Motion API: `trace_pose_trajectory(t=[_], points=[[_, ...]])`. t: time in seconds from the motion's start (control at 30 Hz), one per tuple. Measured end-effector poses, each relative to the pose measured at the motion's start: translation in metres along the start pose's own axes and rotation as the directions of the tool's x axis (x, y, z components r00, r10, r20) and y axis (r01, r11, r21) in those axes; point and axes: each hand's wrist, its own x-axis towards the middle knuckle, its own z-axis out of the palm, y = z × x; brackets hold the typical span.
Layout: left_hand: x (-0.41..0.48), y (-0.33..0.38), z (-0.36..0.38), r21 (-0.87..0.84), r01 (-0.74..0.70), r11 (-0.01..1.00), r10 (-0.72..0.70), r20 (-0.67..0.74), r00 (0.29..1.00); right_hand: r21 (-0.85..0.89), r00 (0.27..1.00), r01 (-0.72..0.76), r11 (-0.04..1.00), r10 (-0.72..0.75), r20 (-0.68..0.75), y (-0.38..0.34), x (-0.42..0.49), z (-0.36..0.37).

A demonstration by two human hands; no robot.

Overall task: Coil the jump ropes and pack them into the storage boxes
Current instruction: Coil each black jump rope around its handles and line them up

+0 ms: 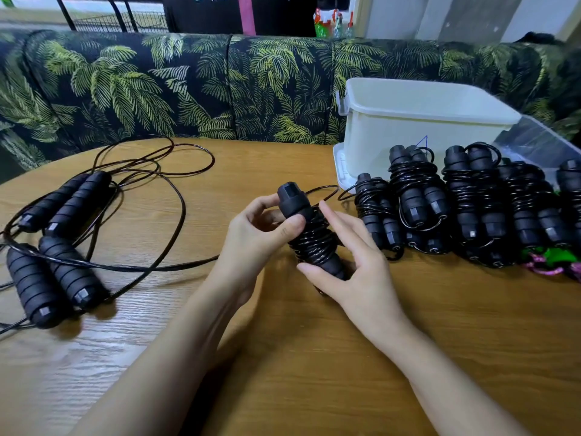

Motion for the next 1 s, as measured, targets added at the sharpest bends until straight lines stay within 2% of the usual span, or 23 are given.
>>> trace_pose_trajectory(t=[0.2, 0.27, 0.37, 0.53, 0.73, 0.93, 1.0], points=[[0.0, 0.008, -0.003, -0.099, 0.007, 0.995, -0.006, 0.017, 1.0, 0.338, 0.989, -0.142, 0.93, 0.12, 0.087, -0.004, 0.005, -0.013], [-0.001, 0.01, -0.002, -0.101, 0.018, 0.995, -0.015, 0.03, 0.999, 0.383, 0.986, -0.161, 0.91, 0.135, 0.094, -0.005, 0.006, -0.014], [-0.002, 0.011, 0.0, -0.1, 0.043, 0.994, -0.038, 0.046, 0.998, 0.354, 0.988, -0.152, 0.923, 0.137, 0.067, -0.002, 0.004, -0.011], [-0.002, 0.013, 0.0, -0.102, 0.014, 0.995, -0.012, 0.012, 1.0, 0.196, 0.994, -0.108, 0.975, 0.103, 0.038, -0.002, 0.002, -0.008], [-0.004, 0.01, 0.007, -0.054, -0.083, 0.995, 0.076, -0.114, 0.991, -0.02, 0.994, 0.06, 0.998, -0.061, -0.091, -0.002, 0.0, -0.001], [-0.003, 0.017, -0.001, -0.038, -0.124, 0.992, 0.122, -0.035, 0.992, 0.225, 0.999, -0.035, 0.974, 0.043, -0.027, 0.0, 0.003, -0.006], [-0.003, 0.016, -0.001, -0.039, -0.136, 0.99, 0.135, -0.04, 0.99, 0.208, 0.998, -0.036, 0.977, 0.046, -0.041, 0.0, 0.003, -0.007]])
